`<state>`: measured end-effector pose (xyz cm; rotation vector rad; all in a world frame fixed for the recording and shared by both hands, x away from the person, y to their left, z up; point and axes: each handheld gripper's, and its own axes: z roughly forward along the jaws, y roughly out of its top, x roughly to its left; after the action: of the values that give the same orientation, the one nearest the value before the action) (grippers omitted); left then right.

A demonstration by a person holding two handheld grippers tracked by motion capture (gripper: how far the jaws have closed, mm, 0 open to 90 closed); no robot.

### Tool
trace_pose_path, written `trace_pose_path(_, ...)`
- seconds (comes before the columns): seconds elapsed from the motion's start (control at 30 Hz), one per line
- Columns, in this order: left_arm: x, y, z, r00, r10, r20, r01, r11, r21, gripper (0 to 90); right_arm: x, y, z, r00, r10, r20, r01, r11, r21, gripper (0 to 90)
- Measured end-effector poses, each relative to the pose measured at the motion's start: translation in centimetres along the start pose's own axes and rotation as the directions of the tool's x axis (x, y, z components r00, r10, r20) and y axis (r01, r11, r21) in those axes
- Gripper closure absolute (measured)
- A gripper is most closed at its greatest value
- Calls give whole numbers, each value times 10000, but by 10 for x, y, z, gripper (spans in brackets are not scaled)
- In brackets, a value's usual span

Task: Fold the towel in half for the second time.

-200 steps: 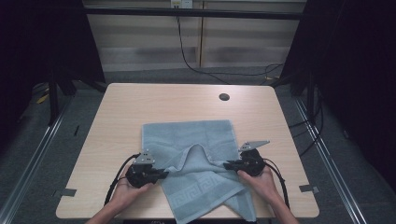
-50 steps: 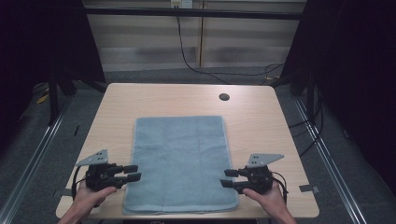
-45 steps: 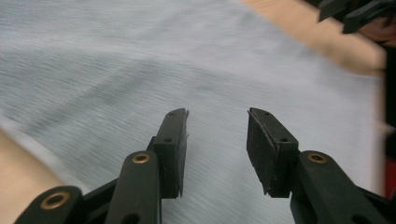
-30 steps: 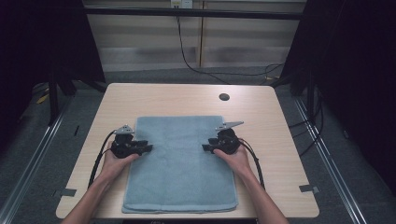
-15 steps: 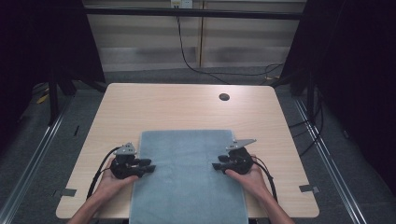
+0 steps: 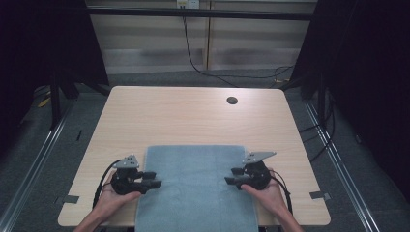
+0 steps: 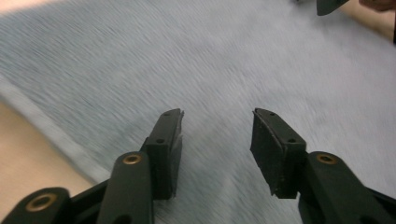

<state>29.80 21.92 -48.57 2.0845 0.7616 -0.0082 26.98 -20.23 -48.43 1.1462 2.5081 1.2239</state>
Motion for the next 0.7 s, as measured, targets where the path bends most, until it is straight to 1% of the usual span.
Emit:
trace_pose_path(0.03, 6, 6, -1, 9999, -68, -91, 67, 9999, -155, 518, -7, 4, -2, 9998, 71, 182, -67, 9998, -173, 510)
trace_pose_path(0.1, 17, 17, -2, 9989, -248, -401, 232, 9990, -388, 511, -22, 13, -4, 9988, 259, 426, -237, 9984, -510, 507)
trace_pose_path(0.17, 29, 27, -3, 9975, -315, -633, 268, 9970, -726, 502, -38, 20, -6, 9963, 431, 749, -380, 9969, -689, 505)
trace_pose_path(0.2, 29, 27, -3, 9975, -315, -633, 268, 9970, -726, 499, -46, 23, -7, 9956, 468, 812, -407, 9963, -753, 501)
trace_pose_path(0.23, 36, 31, -2, 9963, -477, -720, 421, 9961, -770, 499, -46, 23, -7, 9956, 468, 812, -407, 9963, -753, 501)
trace_pose_path(0.27, 44, 35, -2, 9943, -672, -826, 591, 9936, -966, 486, -63, 29, -7, 9931, 762, 897, -678, 9934, -928, 500)
trace_pose_path(0.3, 49, 38, -1, 9921, -823, -949, 729, 9924, -988, 471, -68, 30, -6, 9918, 837, 966, -747, 9928, -932, 498)
trace_pose_path(0.33, 59, 43, 1, 9888, -969, -1137, 830, 9892, -1211, 468, -73, 32, -4, 9909, 887, 1013, -786, 9919, -1002, 497)
trace_pose_path(0.37, 63, 45, 4, 9864, -1006, -1301, 879, 9911, -999, 458, -78, 33, -2, 9906, 964, 975, -864, 9911, -1015, 496)
trace_pose_path(0.4, 63, 45, 4, 9864, -1006, -1301, 879, 9911, -999, 450, -78, 33, -2, 9906, 964, 975, -864, 9911, -1015, 496)
trace_pose_path(0.43, 69, 45, 7, 9821, -1033, -1573, 883, 9911, -993, 450, -82, 34, 1, 9897, 993, 1032, -892, 9911, -987, 492)
trace_pose_path(0.47, 75, 44, 10, 9805, -1278, -1493, 1144, 9888, -956, 446, -86, 36, 5, 9872, 944, 1286, -839, 9929, -849, 488)
trace_pose_path(0.5, 78, 44, 13, 9796, -1342, -1494, 1235, 9892, -791, 432, -89, 36, 9, 9877, 912, 1269, -823, 9939, -741, 488)
trace_pose_path(0.53, 84, 41, 21, 9757, -1423, -1666, 1337, 9891, -616, 412, -94, 35, 17, 9877, 990, 1210, -950, 9947, -385, 485)
trace_pose_path(0.57, 86, 39, 25, 9757, -1518, -1577, 1451, 9880, -535, 406, -96, 33, 21, 9860, 999, 1333, -975, 9949, -250, 481)
trace_pose_path(0.6, 86, 38, 29, 9758, -1486, -1606, 1443, 9888, -381, 394, -97, 31, 24, 9856, 1132, 1256, -1113, 9935, -221, 484)
trace_pose_path(0.63, 84, 38, 33, 9748, -1366, -1761, 1366, 9905, -124, 394, -99, 29, 27, 9861, 1241, 1102, -1224, 9922, -223, 509)
trace_pose_path(0.67, 83, 37, 36, 9749, -1208, -1870, 1255, 9920, 136, 421, -99, 27, 29, 9854, 1300, 1103, -1287, 9915, -190, 533)
trace_pose_path(0.7, 83, 37, 36, 9749, -1208, -1870, 1255, 9920, 136, 485, -98, 26, 30, 9855, 1318, 1073, -1301, 9912, -230, 581)
